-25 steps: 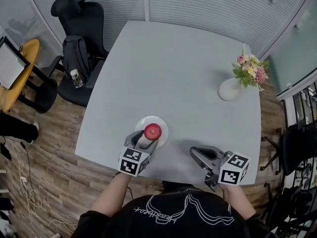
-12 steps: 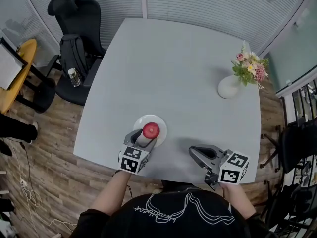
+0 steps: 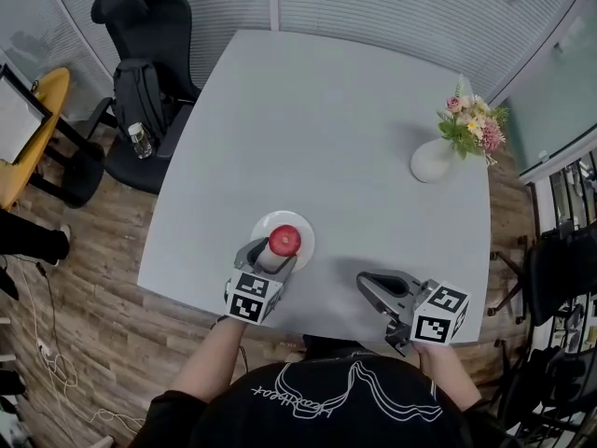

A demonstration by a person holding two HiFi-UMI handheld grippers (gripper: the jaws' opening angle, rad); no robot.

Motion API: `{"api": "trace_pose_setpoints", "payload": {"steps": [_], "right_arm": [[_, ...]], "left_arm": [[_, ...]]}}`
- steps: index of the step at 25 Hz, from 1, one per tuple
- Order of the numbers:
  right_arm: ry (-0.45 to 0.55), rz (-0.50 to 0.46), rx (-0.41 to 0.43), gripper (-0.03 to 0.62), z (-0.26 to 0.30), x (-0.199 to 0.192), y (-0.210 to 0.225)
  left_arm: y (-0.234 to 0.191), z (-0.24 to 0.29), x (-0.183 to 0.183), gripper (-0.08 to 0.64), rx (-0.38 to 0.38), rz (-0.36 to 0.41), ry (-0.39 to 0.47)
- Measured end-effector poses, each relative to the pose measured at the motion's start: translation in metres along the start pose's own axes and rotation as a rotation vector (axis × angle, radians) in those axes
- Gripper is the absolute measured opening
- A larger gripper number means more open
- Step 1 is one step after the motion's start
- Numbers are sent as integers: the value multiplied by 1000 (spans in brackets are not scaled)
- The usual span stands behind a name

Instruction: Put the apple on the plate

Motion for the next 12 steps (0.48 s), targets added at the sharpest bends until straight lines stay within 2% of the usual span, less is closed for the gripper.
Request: {"api": "trace_pose_setpoints", "payload": {"steps": [6, 12], "right_arm": [[-1, -13, 9, 9, 0, -2, -9], [10, -23, 30, 9, -4, -5, -24]], "left_arm": [[-1, -6, -1, 307, 18, 10, -10], [2, -26, 5, 310, 31, -15, 20]]}}
Point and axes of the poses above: the fingertips, and each gripper's own axes: z forward along the fingers, y to its right, x out of its top, the point moved 1 cm from there along -z, backward along the fingers, and after that the axes turned 8 degrees about -x, right-handed, at the moved point
